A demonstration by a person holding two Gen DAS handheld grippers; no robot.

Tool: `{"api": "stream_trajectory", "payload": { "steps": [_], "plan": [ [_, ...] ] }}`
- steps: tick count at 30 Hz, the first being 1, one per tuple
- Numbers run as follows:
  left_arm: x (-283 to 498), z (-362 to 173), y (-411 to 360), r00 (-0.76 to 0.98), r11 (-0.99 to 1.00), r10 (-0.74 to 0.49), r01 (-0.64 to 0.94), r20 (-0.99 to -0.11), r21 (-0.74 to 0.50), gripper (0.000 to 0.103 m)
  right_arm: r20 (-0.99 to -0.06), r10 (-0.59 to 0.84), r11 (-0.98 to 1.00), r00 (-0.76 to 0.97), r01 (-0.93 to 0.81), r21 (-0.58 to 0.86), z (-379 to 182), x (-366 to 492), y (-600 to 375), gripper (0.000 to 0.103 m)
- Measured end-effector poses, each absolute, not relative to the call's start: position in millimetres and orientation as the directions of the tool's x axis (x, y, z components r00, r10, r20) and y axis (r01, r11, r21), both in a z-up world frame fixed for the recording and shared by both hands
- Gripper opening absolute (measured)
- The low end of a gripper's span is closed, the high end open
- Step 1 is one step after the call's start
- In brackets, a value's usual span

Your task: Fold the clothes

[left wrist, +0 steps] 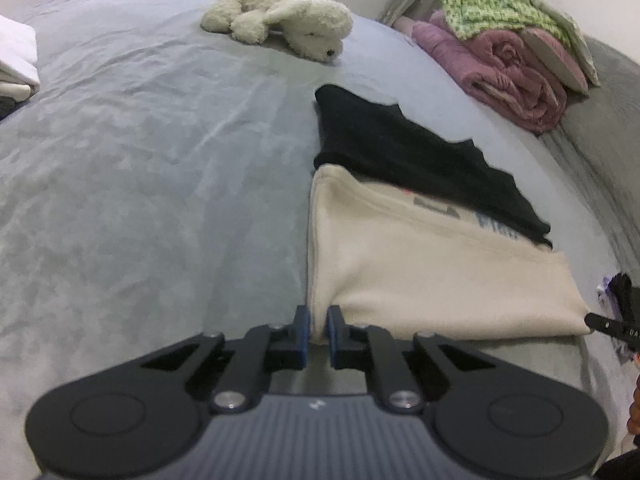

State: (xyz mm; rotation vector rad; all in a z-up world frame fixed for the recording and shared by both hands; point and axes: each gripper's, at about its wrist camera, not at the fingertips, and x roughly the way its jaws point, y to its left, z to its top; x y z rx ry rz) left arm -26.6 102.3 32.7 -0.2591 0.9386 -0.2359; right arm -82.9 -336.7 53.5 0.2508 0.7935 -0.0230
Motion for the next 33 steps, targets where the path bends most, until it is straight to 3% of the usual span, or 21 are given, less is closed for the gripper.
{"api": "stream_trajectory", "payload": {
  "steps": [7,19,23,25,28,33],
  "plan": [
    [-28,37,105,0.566,0.941,-0.318,0.089,-0.761,-0.327,0.009,-0.674,0.094,0.966,0.733,0.098,0.241,66,-90,-344,0.007],
    [-25,31,99,0.556,0.956,-0.288,0.123,-0.780,-0.265,0.010,-0.725,0.051,0.982,0.686,0.097,0.161,56,-79,-334,0.007],
    [-26,36,101,0.565,0.963,-0.269,0.135,-0.780,-0.235,0.021,-0.740,0.042,0.985,0.671,0.097,0.144,55,-78,-335,0.008],
    [-27,42,105,0.585,0.967,-0.253,0.125,-0.771,-0.222,0.028,-0.730,0.021,0.987,0.683,0.103,0.125,58,-79,-335,0.016],
    [-27,50,106,0.619,0.975,-0.219,0.116,-0.754,-0.188,0.026,-0.684,-0.017,0.989,0.729,0.113,0.095,67,-84,-335,0.018],
    [-27,56,92,0.647,0.972,-0.235,0.151,-0.725,-0.181,0.026,-0.650,0.037,0.994,0.759,0.039,0.102,70,-80,-315,0.018]
  ]
}}
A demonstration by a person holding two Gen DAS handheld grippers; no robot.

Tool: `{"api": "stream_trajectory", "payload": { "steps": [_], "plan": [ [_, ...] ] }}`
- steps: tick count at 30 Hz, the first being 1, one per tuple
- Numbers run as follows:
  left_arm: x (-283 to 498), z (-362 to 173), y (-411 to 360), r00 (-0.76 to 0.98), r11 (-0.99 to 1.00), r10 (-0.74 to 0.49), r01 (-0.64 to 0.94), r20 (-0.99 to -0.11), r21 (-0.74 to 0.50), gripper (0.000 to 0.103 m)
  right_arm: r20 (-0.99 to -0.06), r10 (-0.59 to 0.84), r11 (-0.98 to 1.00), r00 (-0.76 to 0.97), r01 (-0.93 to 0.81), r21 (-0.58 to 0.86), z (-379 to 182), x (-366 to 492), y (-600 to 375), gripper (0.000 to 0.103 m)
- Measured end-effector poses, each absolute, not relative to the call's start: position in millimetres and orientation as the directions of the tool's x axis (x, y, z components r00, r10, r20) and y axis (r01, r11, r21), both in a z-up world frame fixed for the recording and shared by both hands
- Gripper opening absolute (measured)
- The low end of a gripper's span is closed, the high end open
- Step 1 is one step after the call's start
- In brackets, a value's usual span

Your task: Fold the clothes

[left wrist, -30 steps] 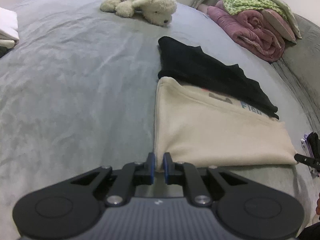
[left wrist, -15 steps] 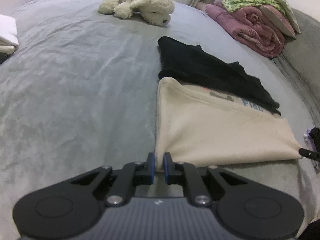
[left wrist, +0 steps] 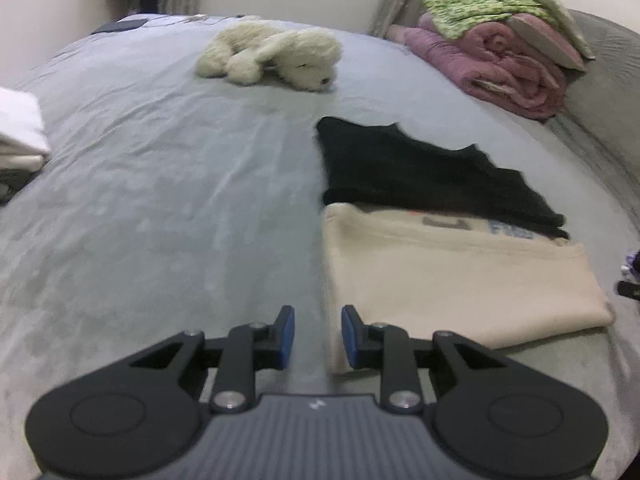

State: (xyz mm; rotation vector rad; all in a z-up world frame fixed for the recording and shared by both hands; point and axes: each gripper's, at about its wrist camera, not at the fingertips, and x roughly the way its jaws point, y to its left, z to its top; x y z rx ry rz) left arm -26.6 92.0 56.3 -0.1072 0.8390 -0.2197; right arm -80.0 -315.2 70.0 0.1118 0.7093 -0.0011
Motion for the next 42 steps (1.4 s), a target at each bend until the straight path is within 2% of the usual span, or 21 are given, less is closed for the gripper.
{"api": "stream_trajectory", "payload": {
  "steps": [6,13,17,24,27,32,42],
  "plan": [
    [-30,45,45,0.631,0.961,-0.276,0.203,-0.725,-0.189,0.026,-0.671,0.120,0.992,0.732,-0.116,0.052,58,-64,-263,0.018],
    [-32,38,9,0.642,0.963,-0.241,0.251,-0.728,-0.097,0.026,-0.694,0.188,0.970,0.695,-0.243,0.019,44,-56,-217,0.018],
    [-31,32,9,0.632,0.966,-0.225,0.246,-0.742,-0.084,0.026,-0.723,0.163,0.970,0.671,-0.244,-0.008,36,-54,-210,0.019],
    [-37,38,-5,0.654,0.950,-0.269,0.302,-0.707,-0.082,0.026,-0.672,0.226,0.957,0.705,-0.289,0.019,47,-58,-199,0.020],
    [-39,33,-12,0.640,0.941,-0.281,0.329,-0.715,-0.076,0.026,-0.684,0.232,0.950,0.692,-0.312,0.007,44,-59,-191,0.021],
    [-36,27,-13,0.627,0.943,-0.273,0.324,-0.730,-0.075,0.026,-0.705,0.209,0.955,0.677,-0.296,-0.001,38,-56,-192,0.024],
    [-33,26,7,0.629,0.953,-0.262,0.290,-0.732,-0.092,0.027,-0.719,0.149,0.977,0.679,-0.212,0.002,39,-54,-218,0.023]
  ]
}}
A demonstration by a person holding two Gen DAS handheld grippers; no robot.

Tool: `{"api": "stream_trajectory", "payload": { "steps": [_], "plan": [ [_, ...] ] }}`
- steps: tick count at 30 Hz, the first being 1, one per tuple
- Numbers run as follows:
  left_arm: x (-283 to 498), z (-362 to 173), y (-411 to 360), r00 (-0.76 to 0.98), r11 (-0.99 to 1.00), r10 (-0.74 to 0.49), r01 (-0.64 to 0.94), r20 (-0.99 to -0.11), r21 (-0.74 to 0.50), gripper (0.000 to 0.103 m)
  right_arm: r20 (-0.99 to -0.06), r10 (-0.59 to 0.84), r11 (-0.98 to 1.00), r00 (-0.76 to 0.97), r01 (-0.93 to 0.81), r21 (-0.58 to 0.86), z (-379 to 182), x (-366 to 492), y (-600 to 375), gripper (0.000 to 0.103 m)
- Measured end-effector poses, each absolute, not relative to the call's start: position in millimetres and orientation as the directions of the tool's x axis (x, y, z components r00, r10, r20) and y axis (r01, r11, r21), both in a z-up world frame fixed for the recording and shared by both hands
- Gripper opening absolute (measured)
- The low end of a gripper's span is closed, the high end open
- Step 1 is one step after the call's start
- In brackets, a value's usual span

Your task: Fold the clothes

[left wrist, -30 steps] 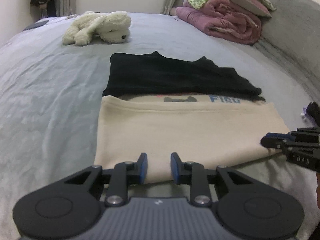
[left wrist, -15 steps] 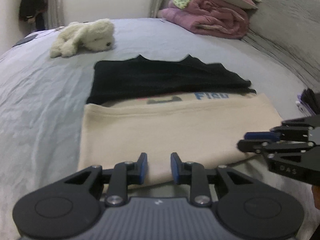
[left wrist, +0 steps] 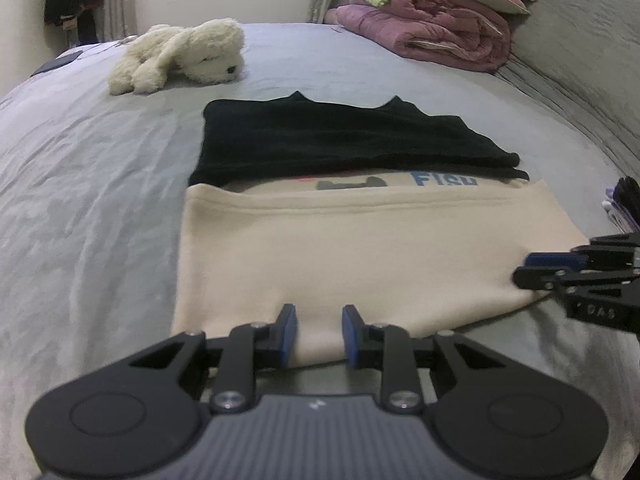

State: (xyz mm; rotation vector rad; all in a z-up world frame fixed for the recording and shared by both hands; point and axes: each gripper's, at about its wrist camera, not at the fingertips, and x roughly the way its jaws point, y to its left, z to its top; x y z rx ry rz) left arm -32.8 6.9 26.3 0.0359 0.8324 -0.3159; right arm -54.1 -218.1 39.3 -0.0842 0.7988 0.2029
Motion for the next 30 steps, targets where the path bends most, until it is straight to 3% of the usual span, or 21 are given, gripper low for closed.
{"api": "stream_trajectory", "payload": {
  "steps": [18,21,30],
  "plan": [
    [-22,28,48,0.648,0.971,-0.221,0.220,-0.729,-0.099,0.026,-0.740,0.037,0.999,0.672,-0.045,0.009,41,-58,-279,0.020],
    [-22,28,50,0.647,0.970,-0.225,0.222,-0.728,-0.103,0.026,-0.740,-0.015,0.999,0.672,-0.012,-0.031,41,-62,-287,0.026],
    [-23,30,60,0.649,0.965,-0.248,0.232,-0.719,-0.123,0.022,-0.742,-0.014,1.000,0.670,0.014,-0.006,42,-69,-305,0.024]
  ]
}}
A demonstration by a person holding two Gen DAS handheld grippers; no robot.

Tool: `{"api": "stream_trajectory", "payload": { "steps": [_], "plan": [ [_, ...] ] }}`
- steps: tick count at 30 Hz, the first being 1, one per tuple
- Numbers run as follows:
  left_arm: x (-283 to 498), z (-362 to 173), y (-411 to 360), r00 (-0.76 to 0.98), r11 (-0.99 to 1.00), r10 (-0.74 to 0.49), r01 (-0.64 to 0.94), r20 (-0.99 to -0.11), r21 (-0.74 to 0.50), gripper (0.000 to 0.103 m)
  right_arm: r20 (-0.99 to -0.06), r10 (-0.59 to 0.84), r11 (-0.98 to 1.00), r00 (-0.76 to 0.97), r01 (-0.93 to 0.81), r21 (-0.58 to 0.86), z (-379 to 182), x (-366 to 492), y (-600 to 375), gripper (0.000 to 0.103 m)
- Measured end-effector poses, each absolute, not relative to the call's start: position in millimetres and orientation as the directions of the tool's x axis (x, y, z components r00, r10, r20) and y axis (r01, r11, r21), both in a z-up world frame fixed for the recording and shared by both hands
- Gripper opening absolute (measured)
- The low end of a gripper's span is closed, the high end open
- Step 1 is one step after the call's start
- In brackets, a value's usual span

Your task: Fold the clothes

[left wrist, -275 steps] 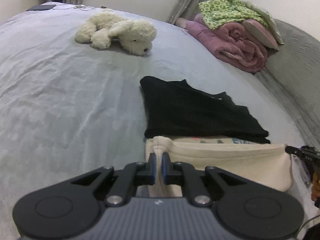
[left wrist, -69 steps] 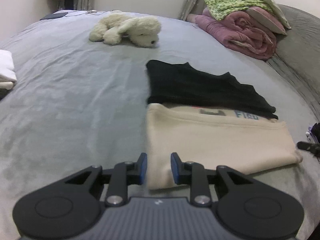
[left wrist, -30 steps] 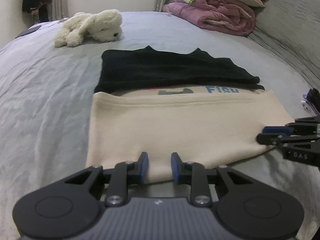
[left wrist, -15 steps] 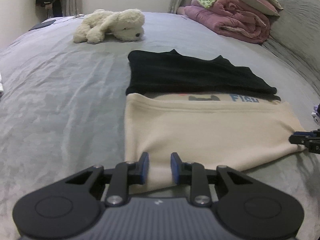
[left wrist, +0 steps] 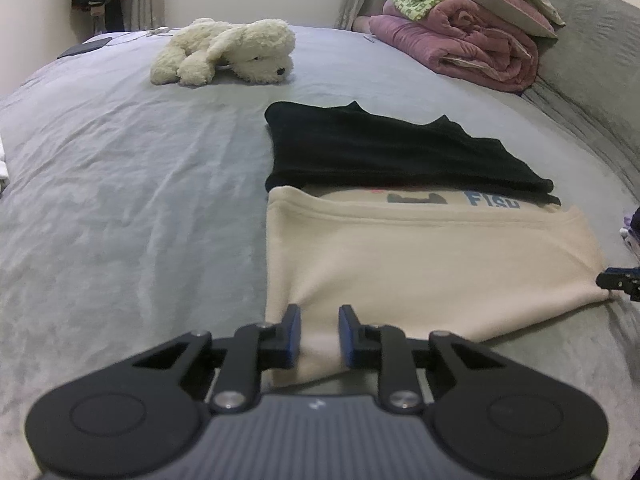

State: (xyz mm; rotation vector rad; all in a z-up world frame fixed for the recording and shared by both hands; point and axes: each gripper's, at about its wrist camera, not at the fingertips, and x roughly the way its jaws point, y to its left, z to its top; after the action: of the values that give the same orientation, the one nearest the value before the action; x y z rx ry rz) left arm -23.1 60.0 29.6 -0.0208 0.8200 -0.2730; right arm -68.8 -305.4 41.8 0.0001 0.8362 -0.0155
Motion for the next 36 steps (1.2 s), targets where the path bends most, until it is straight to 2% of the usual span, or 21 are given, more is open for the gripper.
{"api": "stream_trajectory", "payload": {
  "steps": [1,2,3,5,9,11,17,24,36],
  "plan": [
    [-24,30,61,0.651,0.964,-0.251,0.234,-0.716,-0.125,0.022,-0.742,-0.027,1.000,0.670,0.020,-0.018,42,-70,-306,0.025],
    [-24,30,62,0.654,0.964,-0.250,0.236,-0.714,-0.122,0.022,-0.741,-0.052,0.999,0.670,0.031,-0.042,42,-70,-305,0.033],
    [-25,30,62,0.660,0.966,-0.239,0.237,-0.712,-0.105,0.023,-0.741,-0.064,0.998,0.669,0.040,-0.050,42,-71,-307,0.034],
    [-27,31,62,0.671,0.969,-0.216,0.237,-0.709,-0.070,0.023,-0.743,-0.064,0.998,0.666,0.056,-0.035,42,-72,-312,0.034],
    [-29,34,69,0.697,0.976,-0.151,0.218,-0.701,0.008,0.031,-0.736,-0.071,0.997,0.673,0.054,-0.047,44,-74,-313,0.034],
    [-29,35,76,0.695,0.977,-0.155,0.214,-0.702,-0.003,0.033,-0.732,-0.071,0.997,0.677,0.058,-0.044,45,-75,-314,0.034],
    [-34,42,85,0.703,0.977,-0.159,0.211,-0.694,-0.010,0.033,-0.707,-0.061,0.998,0.705,0.045,-0.041,51,-79,-314,0.037],
    [-34,40,81,0.693,0.973,-0.176,0.230,-0.699,-0.017,0.033,-0.685,0.000,0.997,0.729,-0.052,-0.056,52,-82,-292,0.038],
    [-40,34,62,0.669,0.951,-0.213,0.308,-0.712,0.004,0.034,-0.662,0.160,0.935,0.733,-0.328,-0.137,46,-85,-220,0.040]
  ]
}}
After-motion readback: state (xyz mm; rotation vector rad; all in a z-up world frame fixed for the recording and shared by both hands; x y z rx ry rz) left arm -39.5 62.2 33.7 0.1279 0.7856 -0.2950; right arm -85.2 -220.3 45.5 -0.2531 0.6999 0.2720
